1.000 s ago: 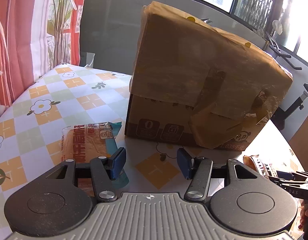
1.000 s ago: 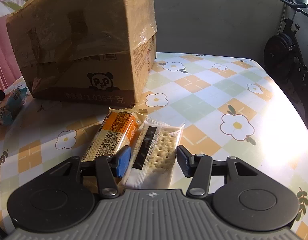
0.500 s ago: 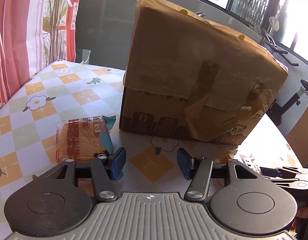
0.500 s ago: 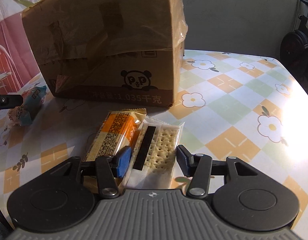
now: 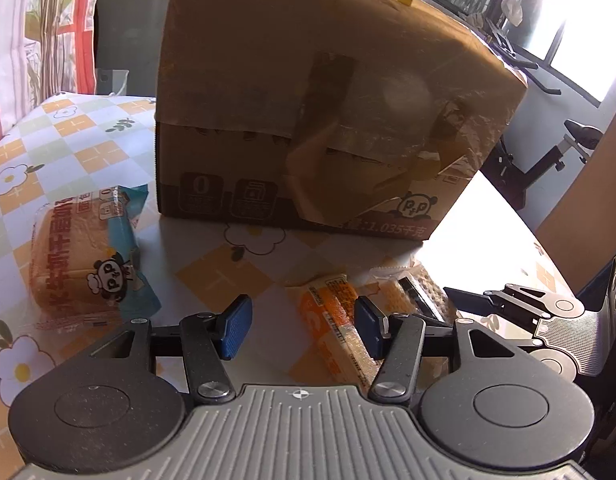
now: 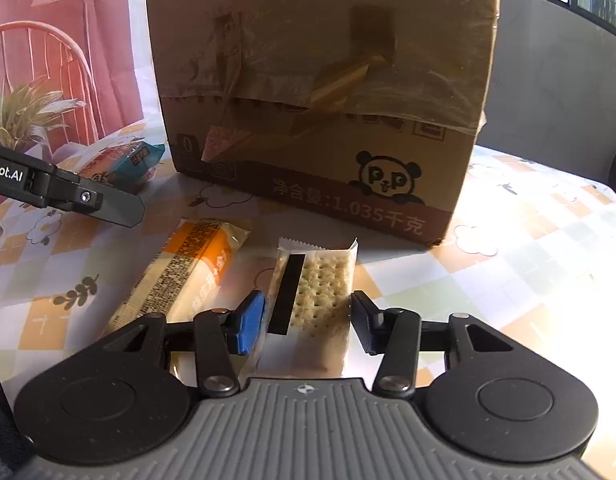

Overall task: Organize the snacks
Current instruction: 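Close the right gripper on the white cracker packet while left lowers toward the orange bar, then close the left gripper on the orange-wrapped bar while right holds the cracker packet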

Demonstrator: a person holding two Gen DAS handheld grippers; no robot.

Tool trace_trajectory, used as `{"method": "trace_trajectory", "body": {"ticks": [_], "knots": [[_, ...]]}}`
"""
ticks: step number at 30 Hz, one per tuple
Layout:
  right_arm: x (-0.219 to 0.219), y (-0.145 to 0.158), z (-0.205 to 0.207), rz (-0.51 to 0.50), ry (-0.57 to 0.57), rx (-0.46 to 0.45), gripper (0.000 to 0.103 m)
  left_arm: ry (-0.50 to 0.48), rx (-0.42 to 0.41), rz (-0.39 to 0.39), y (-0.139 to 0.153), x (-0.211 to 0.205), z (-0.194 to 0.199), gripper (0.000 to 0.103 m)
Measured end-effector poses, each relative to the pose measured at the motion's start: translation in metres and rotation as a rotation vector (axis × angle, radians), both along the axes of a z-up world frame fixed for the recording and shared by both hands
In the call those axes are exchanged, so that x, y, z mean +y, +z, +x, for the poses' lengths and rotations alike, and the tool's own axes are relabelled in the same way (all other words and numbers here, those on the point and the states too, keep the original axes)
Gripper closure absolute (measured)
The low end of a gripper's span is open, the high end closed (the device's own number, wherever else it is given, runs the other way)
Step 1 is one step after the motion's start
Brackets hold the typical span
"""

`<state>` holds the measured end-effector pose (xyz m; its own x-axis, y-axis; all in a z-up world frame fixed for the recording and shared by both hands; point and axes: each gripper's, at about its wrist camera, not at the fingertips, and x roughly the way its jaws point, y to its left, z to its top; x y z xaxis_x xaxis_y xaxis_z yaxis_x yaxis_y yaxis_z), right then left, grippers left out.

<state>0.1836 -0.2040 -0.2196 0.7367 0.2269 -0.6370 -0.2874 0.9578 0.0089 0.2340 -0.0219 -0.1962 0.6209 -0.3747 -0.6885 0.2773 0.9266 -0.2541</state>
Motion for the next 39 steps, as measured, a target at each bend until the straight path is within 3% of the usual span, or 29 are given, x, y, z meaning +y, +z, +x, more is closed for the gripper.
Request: {"method": "trace_trajectory", "body": {"ticks": [5, 14, 26, 28, 30, 39], "knots": [[-0.012, -0.004, -0.007, 0.045, -0.041, -0.014, 0.053, -0.013, 0.040, -0.007, -0.010, -0.016, 0.004, 0.039], [-0.019, -0.003, -0.010, 0.065, -0.066, -0.022, 0.054, -0.035, 0.118, 0.089, -0.024, -0.054, 0.021, 0.039], [-0.018, -0.004, -0.009, 0.063, -0.066, -0.012, 0.053, -0.049, 0.080, 0.149, -0.037, -0.058, 0.012, 0.039], [-0.016, -0.004, -0.008, 0.059, -0.067, -0.009, 0.053, -0.045, 0.071, 0.156, -0.036, -0.055, 0.011, 0.046], [-0.017, -0.004, -0.007, 0.058, -0.067, -0.007, 0.053, -0.034, 0.064, 0.169, -0.035, -0.051, 0.011, 0.062], [-0.014, -0.005, -0.006, 0.025, -0.055, -0.010, 0.050, -0.006, 0.058, 0.129, -0.034, -0.036, 0.012, 0.064]]}}
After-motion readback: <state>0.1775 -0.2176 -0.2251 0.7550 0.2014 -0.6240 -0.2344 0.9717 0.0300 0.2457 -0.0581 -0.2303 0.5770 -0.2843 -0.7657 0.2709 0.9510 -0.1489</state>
